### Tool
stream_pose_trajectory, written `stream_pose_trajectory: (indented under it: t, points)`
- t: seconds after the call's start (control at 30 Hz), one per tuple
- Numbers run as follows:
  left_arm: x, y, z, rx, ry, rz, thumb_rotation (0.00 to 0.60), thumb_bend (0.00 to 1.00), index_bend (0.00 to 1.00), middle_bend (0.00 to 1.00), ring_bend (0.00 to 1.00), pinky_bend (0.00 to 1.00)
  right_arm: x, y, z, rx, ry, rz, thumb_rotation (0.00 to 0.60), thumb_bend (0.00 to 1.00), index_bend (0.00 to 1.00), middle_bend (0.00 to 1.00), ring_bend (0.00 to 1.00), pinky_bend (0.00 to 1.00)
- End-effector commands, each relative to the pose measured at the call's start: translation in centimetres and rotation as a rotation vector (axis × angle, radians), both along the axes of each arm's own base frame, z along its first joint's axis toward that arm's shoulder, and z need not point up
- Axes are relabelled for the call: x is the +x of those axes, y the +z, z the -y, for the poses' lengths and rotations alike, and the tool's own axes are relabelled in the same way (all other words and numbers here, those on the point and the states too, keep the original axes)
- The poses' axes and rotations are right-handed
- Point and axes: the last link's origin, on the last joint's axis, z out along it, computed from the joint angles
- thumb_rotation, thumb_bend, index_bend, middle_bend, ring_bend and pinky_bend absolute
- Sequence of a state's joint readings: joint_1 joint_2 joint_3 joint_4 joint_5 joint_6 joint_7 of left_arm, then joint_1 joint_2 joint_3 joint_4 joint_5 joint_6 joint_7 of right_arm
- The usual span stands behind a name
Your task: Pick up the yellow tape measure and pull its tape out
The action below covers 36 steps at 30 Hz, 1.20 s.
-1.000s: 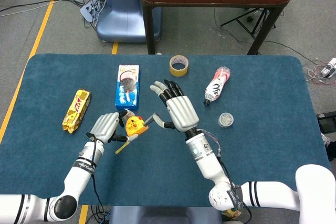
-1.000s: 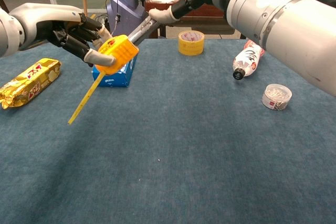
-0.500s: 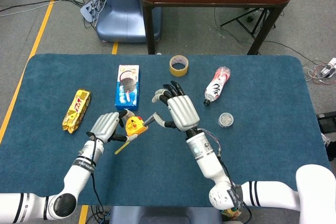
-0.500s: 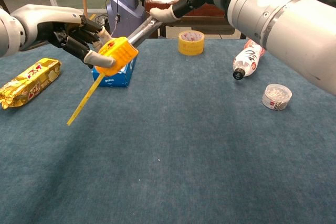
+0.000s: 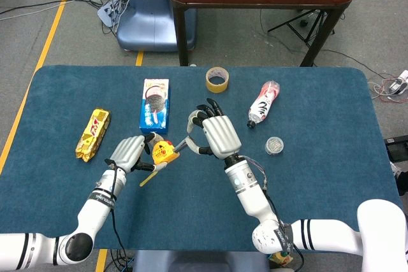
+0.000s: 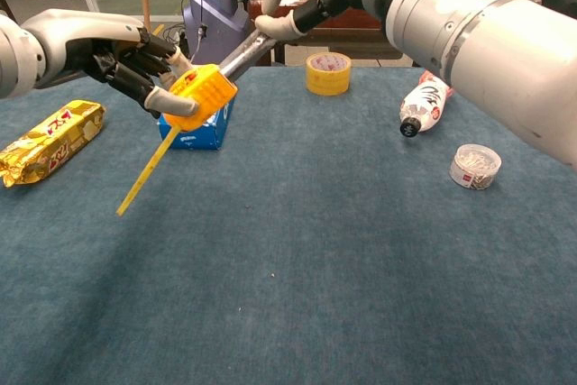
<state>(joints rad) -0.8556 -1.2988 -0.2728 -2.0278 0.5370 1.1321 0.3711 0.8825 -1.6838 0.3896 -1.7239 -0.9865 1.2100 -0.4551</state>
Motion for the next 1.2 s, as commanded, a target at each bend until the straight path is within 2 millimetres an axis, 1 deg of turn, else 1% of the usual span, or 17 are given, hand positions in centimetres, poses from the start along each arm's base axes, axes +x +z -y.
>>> stream_pose_trajectory:
  t: [0.03, 0.17, 0.27, 0.37, 0.6, 0.77, 0.93, 1.2]
  points:
    - [0.0, 0.0, 0.0, -0.002, 0.001, 0.001, 0.600, 0.20, 0.53, 0.58, 0.44, 0.27, 0.0, 0.0, 0.0, 0.002, -0.001, -0.001, 0.600, 0.42, 0.56, 0.39, 0.21, 0.00]
    - [-0.1, 0.1, 0.0, -0.004, 0.001, -0.001, 0.600, 0.20, 0.53, 0.58, 0.44, 0.27, 0.1, 0.0, 0.0, 0.004, -0.003, 0.006, 0.600, 0.45, 0.57, 0.44, 0.24, 0.00]
    - [-0.1, 0.0, -0.1, -0.004, 0.002, 0.001, 0.600, 0.20, 0.53, 0.58, 0.44, 0.27, 0.1, 0.0, 0.0, 0.007, -0.006, 0.014, 0.600, 0.49, 0.57, 0.47, 0.30, 0.00]
    - [-0.1, 0.0, -0.1, -0.006, 0.001, 0.001, 0.600, 0.20, 0.53, 0.58, 0.44, 0.27, 0.1, 0.0, 0.0, 0.004, -0.006, 0.012, 0.600, 0.52, 0.57, 0.49, 0.33, 0.00]
    - [-0.2, -0.2, -0.1, -0.010, 0.005, 0.001, 0.600, 0.20, 0.53, 0.58, 0.44, 0.27, 0.0, -0.2, 0.1, 0.003, -0.012, 0.024, 0.600, 0.61, 0.57, 0.54, 0.36, 0.00]
    - [-0.4, -0.2, -0.2, -0.016, 0.005, -0.004, 0.600, 0.20, 0.53, 0.58, 0.44, 0.27, -0.1, -0.2, 0.2, 0.000, -0.014, 0.035, 0.600, 0.73, 0.58, 0.57, 0.37, 0.00]
    - [-0.8, -0.2, -0.3, -0.032, 0.001, -0.025, 0.600, 0.20, 0.53, 0.58, 0.44, 0.27, -0.3, 0.0, 0.2, 0.010, -0.012, 0.050, 0.600, 0.76, 0.60, 0.58, 0.39, 0.00]
    - [-1.8, 0.1, -0.7, -0.098, 0.004, -0.056, 0.600, 0.20, 0.53, 0.58, 0.44, 0.27, -1.0, 0.9, 0.2, 0.009, 0.015, 0.053, 0.600, 0.77, 0.62, 0.60, 0.40, 0.00]
